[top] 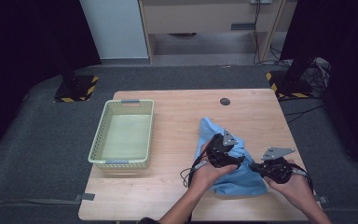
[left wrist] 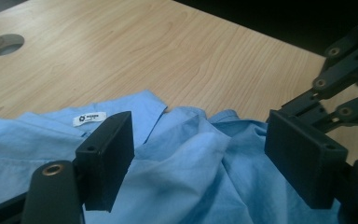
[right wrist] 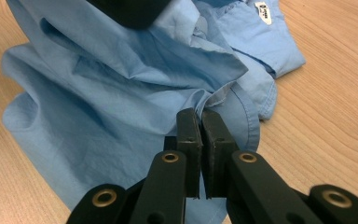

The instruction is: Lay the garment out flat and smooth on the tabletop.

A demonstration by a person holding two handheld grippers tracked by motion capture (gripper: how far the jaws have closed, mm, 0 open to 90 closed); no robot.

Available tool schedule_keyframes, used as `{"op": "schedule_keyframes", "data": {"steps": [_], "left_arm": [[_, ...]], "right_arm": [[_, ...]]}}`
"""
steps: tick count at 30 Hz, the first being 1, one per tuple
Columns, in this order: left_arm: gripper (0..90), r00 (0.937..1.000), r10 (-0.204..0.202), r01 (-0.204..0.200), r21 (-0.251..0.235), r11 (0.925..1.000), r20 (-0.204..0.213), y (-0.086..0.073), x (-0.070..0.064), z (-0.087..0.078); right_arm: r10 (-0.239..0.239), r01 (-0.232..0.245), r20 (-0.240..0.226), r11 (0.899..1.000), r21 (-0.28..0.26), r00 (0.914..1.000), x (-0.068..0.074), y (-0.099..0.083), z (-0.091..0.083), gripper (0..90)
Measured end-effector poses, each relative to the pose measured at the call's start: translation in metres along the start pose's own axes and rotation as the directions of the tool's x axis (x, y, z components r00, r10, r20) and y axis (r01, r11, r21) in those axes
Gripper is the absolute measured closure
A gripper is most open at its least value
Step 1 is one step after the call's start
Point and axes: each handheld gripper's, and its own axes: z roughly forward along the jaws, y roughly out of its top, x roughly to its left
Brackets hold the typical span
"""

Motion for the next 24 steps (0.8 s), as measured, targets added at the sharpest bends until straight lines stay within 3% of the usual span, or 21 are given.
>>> {"op": "schedule_keyframes", "data": {"steps": [3, 6, 9, 10, 12, 13, 16, 20, 24], "left_arm": [[23.7, 0.9999, 0.008, -0.008, 0.027, 0.9996, -0.013, -0.002, 0.001, 0.008], [29.6, 0.9983, 0.047, -0.045, 0.073, 0.9963, -0.033, -0.004, 0.001, 0.014], [48.0, 0.9962, 0.069, -0.064, 0.101, 0.9929, -0.053, -0.007, 0.001, 0.016], [48.0, 0.994, 0.086, -0.077, 0.129, 0.9887, -0.067, -0.009, 0.001, 0.017], [62.4, 0.9917, 0.093, -0.079, 0.151, 0.9853, -0.089, -0.011, 0.001, 0.018], [71.0, 0.9928, 0.089, -0.075, 0.158, 0.9845, -0.08, -0.011, 0.003, 0.017], [85.8, 0.9944, 0.07, -0.058, 0.156, 0.9861, -0.078, -0.011, 0.006, 0.012], [87.1, 0.9941, 0.051, -0.039, 0.122, 0.9917, -0.096, -0.009, 0.009, 0.0], [87.2, 0.9916, 0.059, -0.05, 0.079, 0.9956, -0.115, -0.004, 0.012, -0.02]], "right_arm": [[0.0, 0.0, 0.001, 1.0, -0.001, 1.0, 0.0, 0.0, -0.001, 87.5], [0.001, -0.001, 0.001, 1.0, 0.001, 1.0, 0.0, 0.0, -0.001, 87.5], [0.001, -0.001, 0.003, 1.0, -0.001, 1.0, 0.0, 0.0, -0.001, 87.6], [0.0, 0.0, 0.003, 1.0, -0.002, 1.0, 0.0, 0.0, -0.001, 87.7], [0.0, 0.0, 0.003, 1.0, -0.003, 1.0, 0.0, 0.0, -0.002, 87.9], [0.0, 0.0, 0.004, 1.0, -0.002, 1.0, 0.0, 0.0, -0.002, 88.1], [-0.001, 0.001, 0.007, 1.0, 0.004, 1.0, -0.001, -0.001, -0.002, 89.0], [0.006, -0.006, 0.016, 1.0, 0.014, 0.9999, -0.004, -0.003, -0.004, 89.6], [0.023, -0.023, 0.034, 1.0, 0.02, 0.9992, -0.009, -0.005, -0.008, 90.0]]}}
